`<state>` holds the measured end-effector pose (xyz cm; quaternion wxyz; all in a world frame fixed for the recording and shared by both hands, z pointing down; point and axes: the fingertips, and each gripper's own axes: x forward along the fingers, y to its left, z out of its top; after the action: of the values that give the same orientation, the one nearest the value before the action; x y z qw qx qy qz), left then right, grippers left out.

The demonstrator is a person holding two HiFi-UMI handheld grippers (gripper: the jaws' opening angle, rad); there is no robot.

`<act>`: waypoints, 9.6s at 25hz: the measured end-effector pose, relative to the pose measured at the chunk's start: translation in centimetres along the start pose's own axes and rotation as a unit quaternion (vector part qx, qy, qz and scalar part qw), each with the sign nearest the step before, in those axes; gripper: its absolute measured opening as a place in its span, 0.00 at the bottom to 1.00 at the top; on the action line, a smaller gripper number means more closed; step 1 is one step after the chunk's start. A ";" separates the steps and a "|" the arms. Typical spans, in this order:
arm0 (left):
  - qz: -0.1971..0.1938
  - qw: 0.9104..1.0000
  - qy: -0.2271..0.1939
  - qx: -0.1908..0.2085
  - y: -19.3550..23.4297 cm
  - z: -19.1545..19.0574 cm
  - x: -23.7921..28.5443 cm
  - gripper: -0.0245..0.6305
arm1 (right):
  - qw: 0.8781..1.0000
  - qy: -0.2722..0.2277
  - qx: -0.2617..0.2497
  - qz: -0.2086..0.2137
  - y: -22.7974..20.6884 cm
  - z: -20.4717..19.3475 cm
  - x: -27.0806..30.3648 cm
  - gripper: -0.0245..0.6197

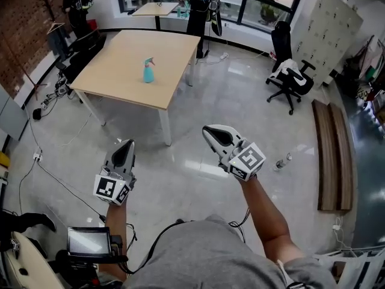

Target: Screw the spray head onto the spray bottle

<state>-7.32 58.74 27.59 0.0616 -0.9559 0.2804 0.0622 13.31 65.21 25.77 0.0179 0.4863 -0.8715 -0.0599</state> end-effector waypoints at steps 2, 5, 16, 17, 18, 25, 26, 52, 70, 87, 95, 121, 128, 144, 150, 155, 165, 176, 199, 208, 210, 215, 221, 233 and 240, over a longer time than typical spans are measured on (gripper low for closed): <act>-0.004 1.000 -0.007 0.006 1.8 0.4 1.3 0.04 | 1.000 0.005 -0.002 -0.001 -0.6 0.1 2.2 0.05; -0.006 1.000 -0.011 0.008 3.7 0.5 3.3 0.04 | 1.000 0.009 0.000 -0.002 -1.5 0.2 4.5 0.05; -0.005 1.000 0.002 -0.013 9.9 -3.3 12.2 0.04 | 1.000 0.012 0.019 0.018 -8.9 -3.3 12.3 0.05; -0.001 1.000 0.005 -0.014 10.7 -3.7 13.2 0.04 | 0.999 0.014 0.022 0.019 -9.9 -3.6 13.1 0.05; 0.002 1.000 0.009 -0.015 11.6 -4.3 14.4 0.04 | 0.999 0.018 0.025 0.020 -11.0 -4.0 14.0 0.05; 0.030 0.999 0.021 -0.013 16.7 -7.2 22.1 0.04 | 0.996 0.018 0.050 0.066 -18.7 -7.2 19.6 0.05; 0.036 0.999 0.021 -0.015 17.5 -7.6 23.0 0.04 | 0.996 0.021 0.051 0.071 -19.6 -7.5 20.7 0.05; -0.045 0.988 0.112 -0.099 44.0 -27.1 43.9 0.05 | 0.989 0.072 0.108 0.070 -36.8 -15.6 49.2 0.05; -0.166 0.952 0.243 -0.083 42.5 -44.7 52.5 0.74 | 0.810 0.406 -0.153 0.396 -36.1 -29.0 64.4 0.42; -0.237 0.943 0.221 -0.075 43.0 -51.6 52.7 0.62 | 0.612 0.464 -0.414 0.489 -34.0 -40.3 65.5 0.24; -0.180 0.957 0.207 -0.094 43.4 -52.7 52.0 0.62 | 0.660 0.519 -0.344 0.420 -33.2 -42.1 65.5 0.24; -0.176 0.956 0.207 -0.111 43.7 -53.2 52.4 0.62 | 0.475 0.313 -0.575 0.588 -35.8 -35.5 64.4 0.41; -0.190 0.952 0.213 -0.110 43.7 -53.3 52.4 0.62 | 0.427 0.293 -0.586 0.623 -34.0 -41.3 65.5 0.41; -0.193 0.952 0.211 -0.113 43.9 -53.1 52.0 0.62 | 0.497 0.347 -0.513 0.608 -33.0 -41.4 65.2 0.33; -0.177 0.956 0.203 -0.118 44.4 -53.0 52.4 0.62 | 0.605 0.428 -0.413 0.530 -33.2 -41.6 66.3 0.25; -0.141 0.959 0.211 -0.126 44.4 -53.3 52.5 0.62 | 0.801 0.438 -0.173 0.370 -34.6 -41.6 66.5 0.25; 0.003 0.968 0.201 -0.148 45.5 -53.0 52.2 0.62 | 0.949 0.305 0.031 0.073 -35.1 -40.5 66.7 0.24; -0.022 0.968 0.203 -0.147 46.0 -53.0 52.8 0.62 | 0.915 0.344 -0.096 0.188 -35.3 -38.9 64.6 0.32; -0.161 0.955 0.210 -0.135 43.1 -53.3 55.2 0.62 | 0.542 0.551 -0.385 0.504 -37.1 -42.3 64.8 0.24; 0.002 0.967 0.236 -0.094 43.1 -53.0 55.3 0.62 | 0.776 0.622 0.043 0.093 -37.7 -41.3 65.2 0.24; -0.006 0.968 0.234 -0.094 42.6 -53.0 55.1 0.62 | 0.779 0.619 0.050 0.088 -37.7 -41.6 64.6 0.24; -0.050 0.967 0.229 -0.100 41.7 -53.1 55.0 0.62 | 0.761 0.619 0.011 0.194 -37.0 -40.5 63.8 0.30; -0.203 0.948 0.224 -0.093 40.1 -53.1 54.1 0.62 | 0.722 0.496 -0.229 0.425 -37.5 -33.4 64.1 0.33; -0.286 0.925 0.234 -0.092 40.1 -53.1 52.9 0.63 | 0.374 0.240 -0.620 0.646 -35.5 -39.4 62.2 0.33; -0.281 0.926 0.232 -0.097 40.1 -53.0 53.0 0.64 | 0.450 0.303 -0.539 0.644 -34.4 -40.6 62.5 0.24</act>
<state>19.63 -10.89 68.32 -0.0830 -0.9844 -0.0007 -0.1549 13.17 -9.31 60.12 0.5731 -0.3338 -0.6681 -0.3374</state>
